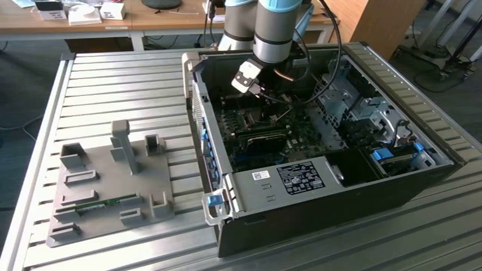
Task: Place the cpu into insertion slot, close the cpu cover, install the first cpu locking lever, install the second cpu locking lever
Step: 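Place the cpu into insertion slot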
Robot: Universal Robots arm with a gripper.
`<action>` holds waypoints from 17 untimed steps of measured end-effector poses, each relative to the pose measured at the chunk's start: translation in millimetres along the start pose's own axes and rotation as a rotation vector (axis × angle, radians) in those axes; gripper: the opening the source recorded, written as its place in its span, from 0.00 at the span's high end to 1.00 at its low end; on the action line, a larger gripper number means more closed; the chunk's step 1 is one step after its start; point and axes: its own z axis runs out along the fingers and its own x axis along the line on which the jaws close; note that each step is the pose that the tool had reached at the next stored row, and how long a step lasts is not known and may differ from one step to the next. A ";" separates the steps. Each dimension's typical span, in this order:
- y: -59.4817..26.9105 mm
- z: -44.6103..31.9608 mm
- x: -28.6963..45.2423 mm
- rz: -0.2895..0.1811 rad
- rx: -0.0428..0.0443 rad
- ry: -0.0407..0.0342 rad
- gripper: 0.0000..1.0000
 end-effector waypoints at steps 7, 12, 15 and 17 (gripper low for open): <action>0.0 -0.1 -0.1 0.000 0.0001 -0.0006 0.47; 0.0 -0.1 0.0 0.000 0.0001 -0.0009 0.64; 0.0 -0.1 0.0 0.000 0.0001 -0.0010 0.76; 0.0 -0.1 0.0 0.000 0.0000 -0.0011 0.82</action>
